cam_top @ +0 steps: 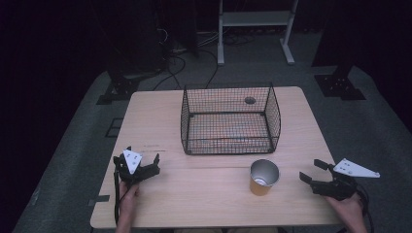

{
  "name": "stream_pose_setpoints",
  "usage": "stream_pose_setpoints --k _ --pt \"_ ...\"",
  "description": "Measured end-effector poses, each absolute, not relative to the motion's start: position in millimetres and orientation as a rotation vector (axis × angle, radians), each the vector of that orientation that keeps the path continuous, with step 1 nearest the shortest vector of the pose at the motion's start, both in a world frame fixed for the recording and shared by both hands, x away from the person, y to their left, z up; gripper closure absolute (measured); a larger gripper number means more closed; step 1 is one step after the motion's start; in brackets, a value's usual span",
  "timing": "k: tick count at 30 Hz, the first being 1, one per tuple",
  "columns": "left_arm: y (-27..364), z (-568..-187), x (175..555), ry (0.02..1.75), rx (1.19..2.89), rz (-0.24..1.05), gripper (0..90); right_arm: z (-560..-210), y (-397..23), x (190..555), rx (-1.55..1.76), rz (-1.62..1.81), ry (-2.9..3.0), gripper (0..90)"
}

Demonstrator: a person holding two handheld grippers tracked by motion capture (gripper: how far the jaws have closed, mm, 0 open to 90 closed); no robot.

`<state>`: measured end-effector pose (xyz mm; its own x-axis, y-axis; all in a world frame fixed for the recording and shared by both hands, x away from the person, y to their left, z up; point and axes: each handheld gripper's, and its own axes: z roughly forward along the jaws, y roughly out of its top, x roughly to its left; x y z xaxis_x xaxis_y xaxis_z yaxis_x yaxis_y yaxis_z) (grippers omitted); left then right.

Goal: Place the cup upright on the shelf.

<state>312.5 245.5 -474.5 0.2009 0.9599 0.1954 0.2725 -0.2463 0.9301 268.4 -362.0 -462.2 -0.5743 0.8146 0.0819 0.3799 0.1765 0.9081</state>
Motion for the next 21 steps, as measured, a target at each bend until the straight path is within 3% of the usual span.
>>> stream_pose_setpoints --k 21 --pt "244.4 -474.8 310.8 1.167 1.680 1.088 0.0 -453.1 -345.6 255.9 1.034 1.389 2.108 16.8"
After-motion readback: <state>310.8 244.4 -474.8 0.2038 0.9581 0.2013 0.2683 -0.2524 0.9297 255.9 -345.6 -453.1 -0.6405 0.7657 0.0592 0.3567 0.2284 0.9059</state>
